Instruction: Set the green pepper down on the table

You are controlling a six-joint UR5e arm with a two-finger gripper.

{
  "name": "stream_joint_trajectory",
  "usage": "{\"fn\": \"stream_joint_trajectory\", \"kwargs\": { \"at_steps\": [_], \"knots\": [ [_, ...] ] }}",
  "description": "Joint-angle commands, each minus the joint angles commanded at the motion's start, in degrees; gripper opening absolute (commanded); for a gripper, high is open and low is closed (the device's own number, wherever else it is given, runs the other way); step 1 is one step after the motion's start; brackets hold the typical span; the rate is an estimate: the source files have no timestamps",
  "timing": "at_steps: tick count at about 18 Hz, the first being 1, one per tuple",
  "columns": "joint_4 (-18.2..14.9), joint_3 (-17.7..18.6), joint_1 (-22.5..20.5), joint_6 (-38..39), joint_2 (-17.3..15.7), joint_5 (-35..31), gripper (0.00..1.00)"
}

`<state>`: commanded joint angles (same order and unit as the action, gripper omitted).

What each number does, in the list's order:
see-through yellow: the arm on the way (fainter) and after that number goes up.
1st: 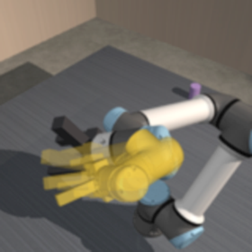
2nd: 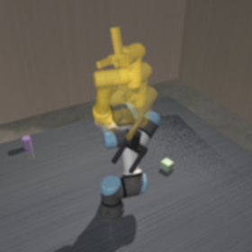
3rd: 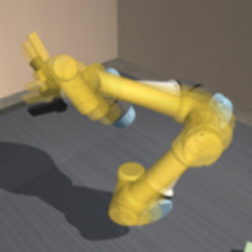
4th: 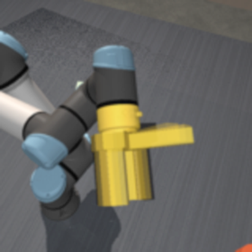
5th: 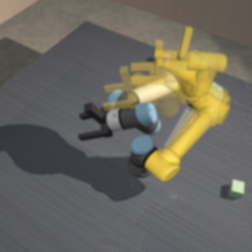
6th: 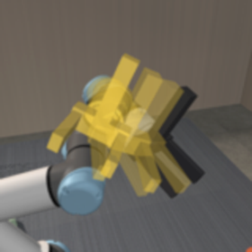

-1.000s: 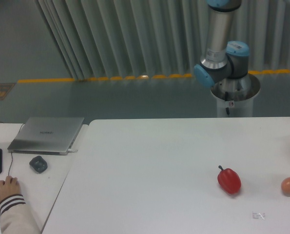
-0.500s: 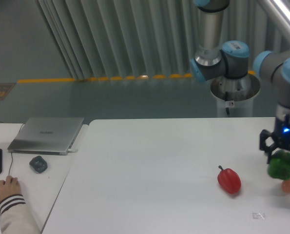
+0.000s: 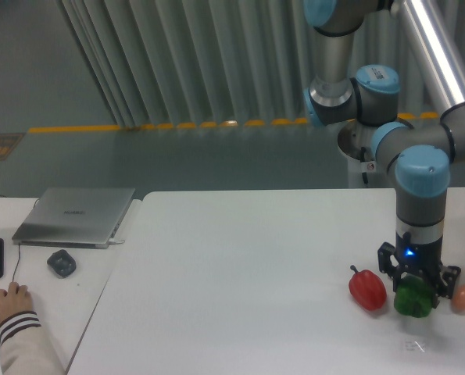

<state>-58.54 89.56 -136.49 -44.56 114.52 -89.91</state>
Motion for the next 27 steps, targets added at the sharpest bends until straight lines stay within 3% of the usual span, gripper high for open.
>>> {"fn": "stream_joint_trajectory", "kwargs": {
  "at_steps": [6, 13, 18, 23, 27],
  "knots": [
    [-0.3, 0.3, 0.9, -1.5, -0.8, -8.3, 1.00],
    [-1.1, -1.5, -1.1, -3.5, -4.0, -7.8, 1.00],
    [-7.5, -1.4, -5.4, -20.6, -7.9, -7.0, 1.00],
    [-12.7, -1.2, -10.7, -41.3, -9.0, -6.6, 1.00],
    [-13.6, 0.5, -12.0, -49.8, -9.1, -6.6, 1.00]
  ]
}}
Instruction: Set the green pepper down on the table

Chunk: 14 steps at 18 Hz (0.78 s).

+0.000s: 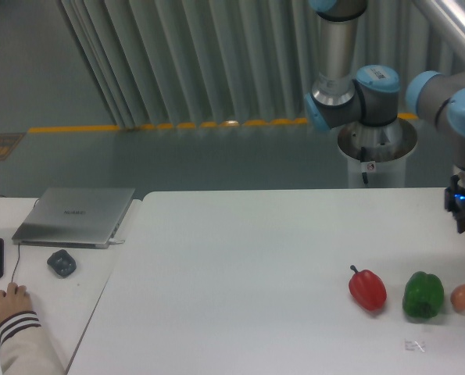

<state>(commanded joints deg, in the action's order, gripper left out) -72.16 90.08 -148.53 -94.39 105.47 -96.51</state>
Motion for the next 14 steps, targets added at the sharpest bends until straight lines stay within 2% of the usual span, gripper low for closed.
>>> {"fn": "stream_joint_trajectory", "kwargs": {
  "at_steps": [4, 6, 8, 14],
  "knots": [
    [-0.4, 1.0, -0.6, -6.8, 0.0, 0.4, 1.00],
    [-1.1, 1.0, -1.8, -11.5, 0.0, 3.2, 1.00],
    [-1.1, 1.0, -2.1, -12.3, 0.0, 5.8, 1.00],
    [-1.1, 1.0, -1.8, -12.3, 0.0, 7.1, 1.00]
  ]
}}
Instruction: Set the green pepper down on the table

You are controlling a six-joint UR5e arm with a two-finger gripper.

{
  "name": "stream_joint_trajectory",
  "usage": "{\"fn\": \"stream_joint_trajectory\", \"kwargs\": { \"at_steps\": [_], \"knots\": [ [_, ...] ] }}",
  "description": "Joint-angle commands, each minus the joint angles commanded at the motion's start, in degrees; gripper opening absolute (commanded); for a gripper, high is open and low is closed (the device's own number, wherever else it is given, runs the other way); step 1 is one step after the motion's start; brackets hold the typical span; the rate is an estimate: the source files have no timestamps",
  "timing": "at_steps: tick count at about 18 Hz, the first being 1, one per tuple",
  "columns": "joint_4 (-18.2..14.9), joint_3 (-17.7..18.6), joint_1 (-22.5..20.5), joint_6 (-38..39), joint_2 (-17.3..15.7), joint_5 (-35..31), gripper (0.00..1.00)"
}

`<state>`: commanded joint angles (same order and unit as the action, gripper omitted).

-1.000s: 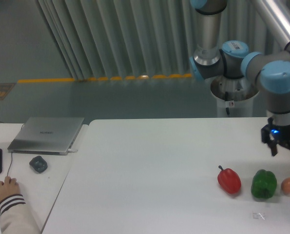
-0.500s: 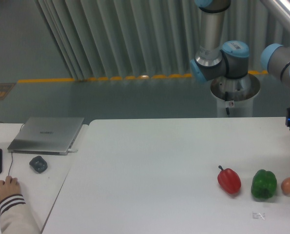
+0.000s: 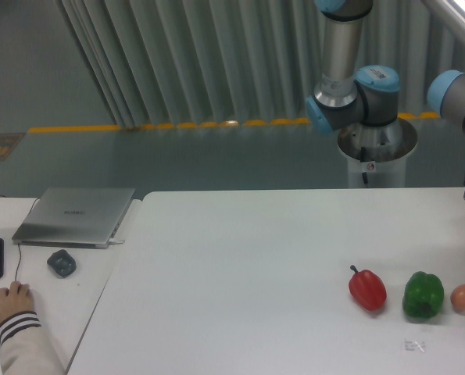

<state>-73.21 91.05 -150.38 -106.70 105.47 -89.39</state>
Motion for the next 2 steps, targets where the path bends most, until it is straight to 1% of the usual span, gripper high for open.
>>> {"fn": "stream_joint_trajectory", "kwargs": {
  "at_steps": [2],
  "knots": [
    [0.0, 0.0, -0.1, 0.0, 0.0, 0.1, 1.00]
  ]
}}
